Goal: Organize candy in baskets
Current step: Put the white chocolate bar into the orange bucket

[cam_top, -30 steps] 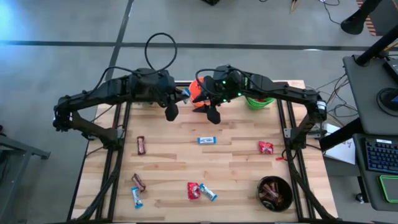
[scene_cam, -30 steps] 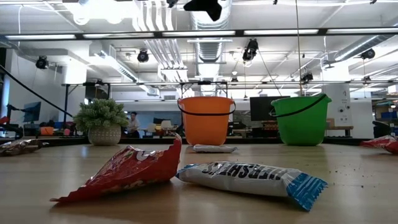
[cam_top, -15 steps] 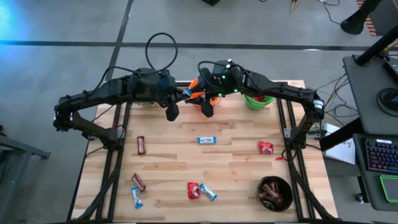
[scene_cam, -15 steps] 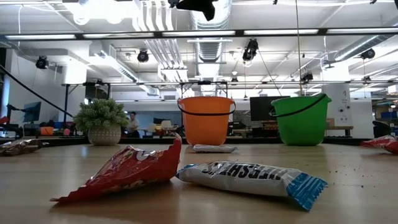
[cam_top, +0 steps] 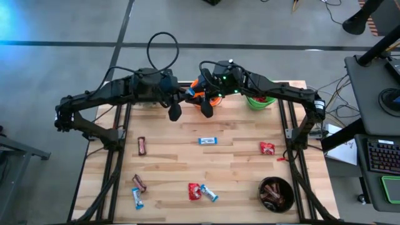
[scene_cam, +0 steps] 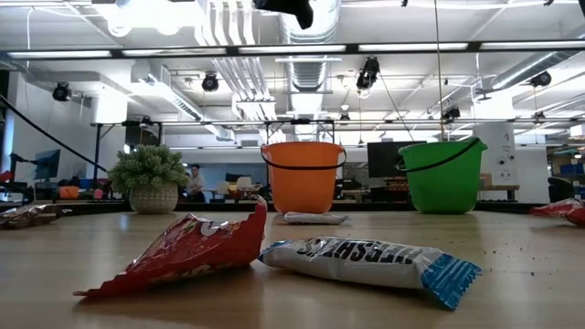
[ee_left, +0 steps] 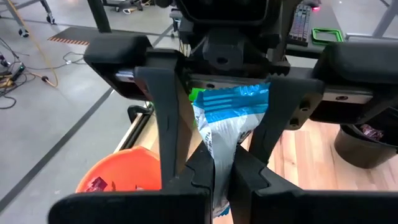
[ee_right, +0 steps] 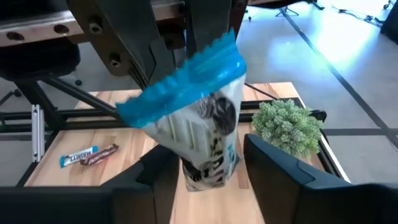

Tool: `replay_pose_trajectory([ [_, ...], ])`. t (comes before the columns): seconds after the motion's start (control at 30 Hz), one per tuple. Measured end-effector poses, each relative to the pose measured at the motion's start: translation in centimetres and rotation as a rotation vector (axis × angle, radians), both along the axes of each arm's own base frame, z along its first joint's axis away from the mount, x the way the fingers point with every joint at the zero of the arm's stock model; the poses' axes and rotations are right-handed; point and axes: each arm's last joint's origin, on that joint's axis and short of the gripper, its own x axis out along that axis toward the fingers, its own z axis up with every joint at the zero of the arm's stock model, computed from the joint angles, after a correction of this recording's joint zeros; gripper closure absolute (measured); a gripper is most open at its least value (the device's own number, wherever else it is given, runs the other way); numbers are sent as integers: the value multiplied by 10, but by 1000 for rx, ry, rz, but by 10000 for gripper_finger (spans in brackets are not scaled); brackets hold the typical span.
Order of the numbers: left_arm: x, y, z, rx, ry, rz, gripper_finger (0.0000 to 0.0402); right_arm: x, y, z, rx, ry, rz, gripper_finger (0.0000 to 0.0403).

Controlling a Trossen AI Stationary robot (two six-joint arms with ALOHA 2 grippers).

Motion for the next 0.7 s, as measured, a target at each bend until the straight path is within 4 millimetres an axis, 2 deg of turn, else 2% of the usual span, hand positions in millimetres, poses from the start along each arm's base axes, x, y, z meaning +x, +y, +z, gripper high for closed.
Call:
replay_pose_trajectory([
  [0.1,1,0,1,3,-14,0,401,0,-1,0,7,1,-3,268],
  [0.3,2,1,0,6,-9,1,401,0,-1,-1,11,5,-6,368],
  [0.7,3,1,2,-12,-20,20,396,-2,-1,-1,34,24,-13,373],
])
